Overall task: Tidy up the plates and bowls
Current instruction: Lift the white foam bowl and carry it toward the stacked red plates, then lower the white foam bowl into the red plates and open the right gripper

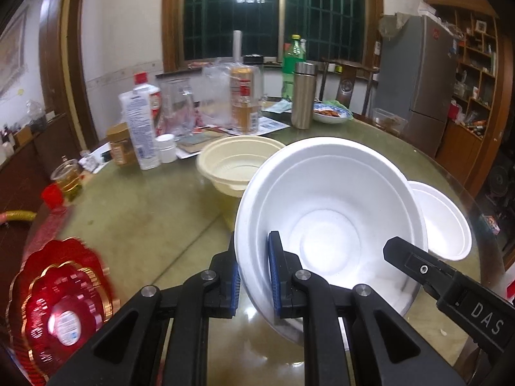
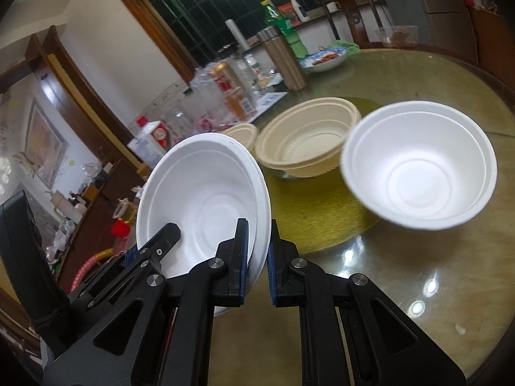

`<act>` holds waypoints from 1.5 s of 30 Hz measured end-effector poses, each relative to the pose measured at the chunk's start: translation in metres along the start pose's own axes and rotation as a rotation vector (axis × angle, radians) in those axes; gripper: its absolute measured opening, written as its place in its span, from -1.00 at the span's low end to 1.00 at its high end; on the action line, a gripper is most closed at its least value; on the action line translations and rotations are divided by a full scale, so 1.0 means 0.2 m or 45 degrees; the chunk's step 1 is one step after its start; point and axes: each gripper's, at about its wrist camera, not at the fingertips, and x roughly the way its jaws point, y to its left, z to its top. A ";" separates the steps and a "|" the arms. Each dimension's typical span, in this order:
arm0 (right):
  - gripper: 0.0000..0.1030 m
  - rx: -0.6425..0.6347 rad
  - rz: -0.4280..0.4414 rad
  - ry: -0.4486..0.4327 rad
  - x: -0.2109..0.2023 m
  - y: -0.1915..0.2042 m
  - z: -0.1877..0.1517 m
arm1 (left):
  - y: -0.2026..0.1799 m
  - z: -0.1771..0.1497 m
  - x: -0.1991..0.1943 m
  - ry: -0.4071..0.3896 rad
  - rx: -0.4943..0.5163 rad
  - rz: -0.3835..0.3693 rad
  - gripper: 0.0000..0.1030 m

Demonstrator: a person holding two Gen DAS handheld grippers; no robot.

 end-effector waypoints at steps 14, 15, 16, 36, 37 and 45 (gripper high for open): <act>-0.80 -0.250 0.261 0.146 0.13 0.62 -0.14 | 0.66 -0.11 -0.35 -0.043 -0.251 0.234 -0.73; -0.80 -0.266 0.275 0.168 0.16 0.66 -0.15 | 0.71 -0.13 -0.36 -0.029 -0.272 0.248 -0.73; -0.80 -0.282 0.286 0.191 0.19 0.70 -0.18 | 0.78 -0.15 -0.36 -0.010 -0.300 0.266 -0.73; -0.79 -0.385 0.254 0.503 0.50 0.96 -0.48 | 1.04 -0.37 -0.28 0.206 -0.430 0.322 -0.72; -0.79 -0.386 0.254 0.507 0.50 0.96 -0.48 | 1.04 -0.37 -0.28 0.211 -0.430 0.327 -0.72; -0.76 -0.408 0.230 0.587 0.56 0.98 -0.52 | 1.09 -0.41 -0.24 0.282 -0.500 0.328 -0.70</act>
